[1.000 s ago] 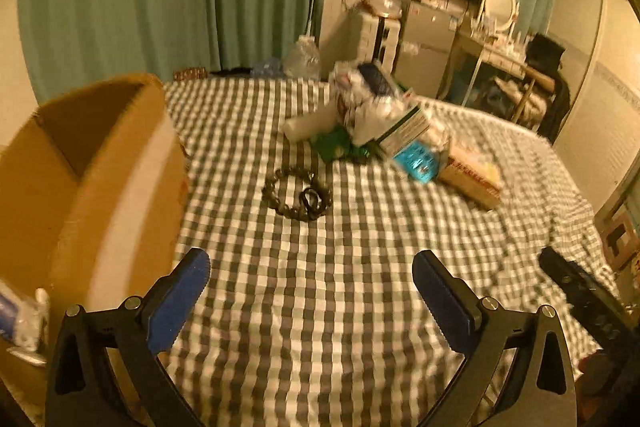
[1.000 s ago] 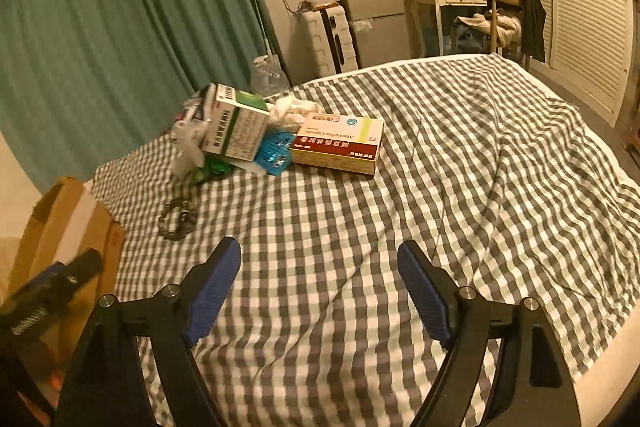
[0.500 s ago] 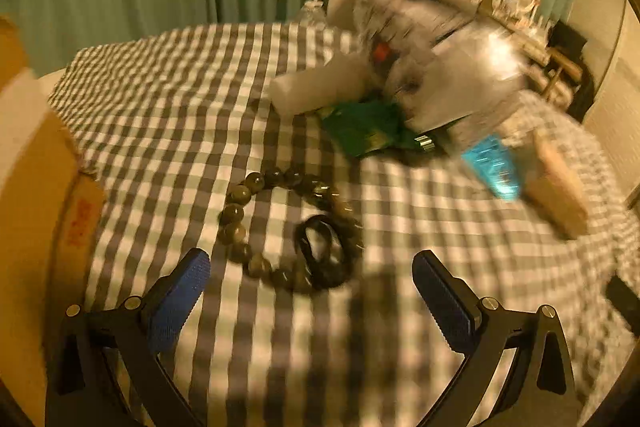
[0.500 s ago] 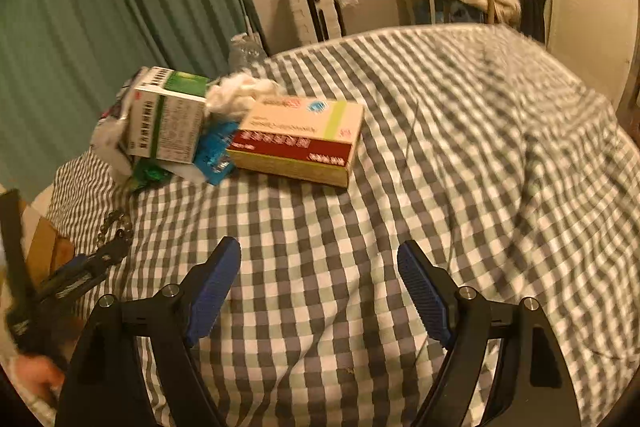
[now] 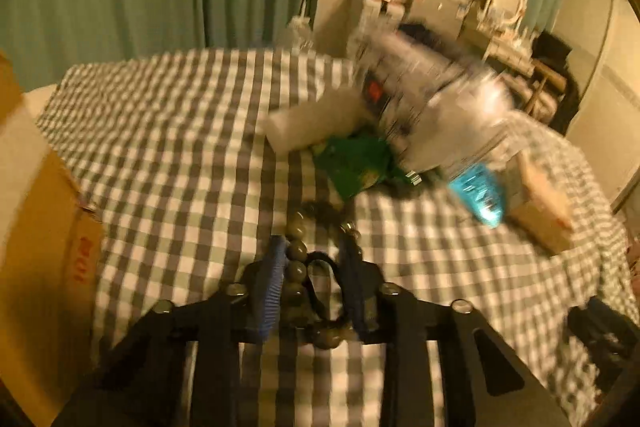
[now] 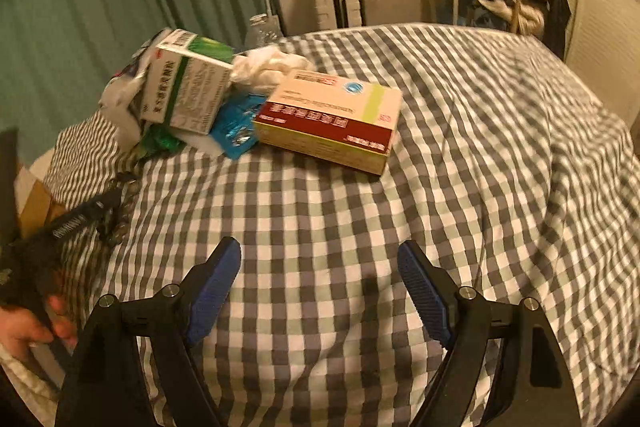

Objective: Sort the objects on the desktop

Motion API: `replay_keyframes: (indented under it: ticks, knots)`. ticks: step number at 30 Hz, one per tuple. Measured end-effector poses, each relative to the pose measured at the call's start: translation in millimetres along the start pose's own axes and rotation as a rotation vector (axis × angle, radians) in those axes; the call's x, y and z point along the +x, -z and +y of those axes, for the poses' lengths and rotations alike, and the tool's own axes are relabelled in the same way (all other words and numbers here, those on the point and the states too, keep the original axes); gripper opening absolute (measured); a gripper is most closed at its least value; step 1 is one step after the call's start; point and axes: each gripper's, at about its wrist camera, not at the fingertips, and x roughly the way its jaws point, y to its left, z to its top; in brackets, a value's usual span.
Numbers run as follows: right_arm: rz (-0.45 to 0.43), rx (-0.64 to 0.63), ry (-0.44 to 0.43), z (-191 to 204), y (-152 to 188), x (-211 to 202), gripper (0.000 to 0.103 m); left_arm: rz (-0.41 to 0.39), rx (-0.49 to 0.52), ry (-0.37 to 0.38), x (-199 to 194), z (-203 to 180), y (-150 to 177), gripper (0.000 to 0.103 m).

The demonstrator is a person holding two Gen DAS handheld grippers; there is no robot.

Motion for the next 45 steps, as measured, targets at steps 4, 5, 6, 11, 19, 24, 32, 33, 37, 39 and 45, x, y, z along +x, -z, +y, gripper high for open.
replay_keyframes:
  ticks: [4,5,6,11,19,24,32,33,37,39,45]
  knots:
    - [-0.003,-0.012,-0.003,6,3,-6,0.081,-0.049,0.029,0.065,-43,0,5,0.012]
    - [-0.003,-0.014,-0.003,7,4,-7,0.081,-0.045,0.035,0.077,-49,0,6,0.010]
    - [-0.006,-0.017,-0.001,9,5,-9,0.081,-0.040,0.035,0.087,-54,1,7,0.010]
    - [-0.015,-0.024,-0.012,14,7,-18,0.081,-0.026,0.022,0.069,-65,12,16,0.006]
    - [-0.017,-0.070,-0.034,26,8,-21,0.081,0.024,0.021,0.056,-42,3,28,0.009]
    - [0.006,-0.089,-0.018,26,9,-11,0.081,0.032,0.028,0.091,-10,-6,16,0.009]
    - [0.009,-0.048,-0.030,17,4,1,0.081,0.084,0.089,0.083,33,-11,14,0.021]
    - [0.009,-0.045,-0.037,17,3,2,0.081,0.077,0.095,0.101,32,-10,15,0.002]
    - [0.014,-0.014,-0.105,22,1,2,0.081,0.012,0.089,0.144,13,-4,17,0.002]
    - [0.008,-0.001,-0.159,31,-1,2,0.081,-0.036,0.062,0.150,-5,2,18,0.002]
    - [0.003,-0.073,-0.268,84,-14,18,0.080,-0.100,-0.008,0.018,-48,21,39,0.002]
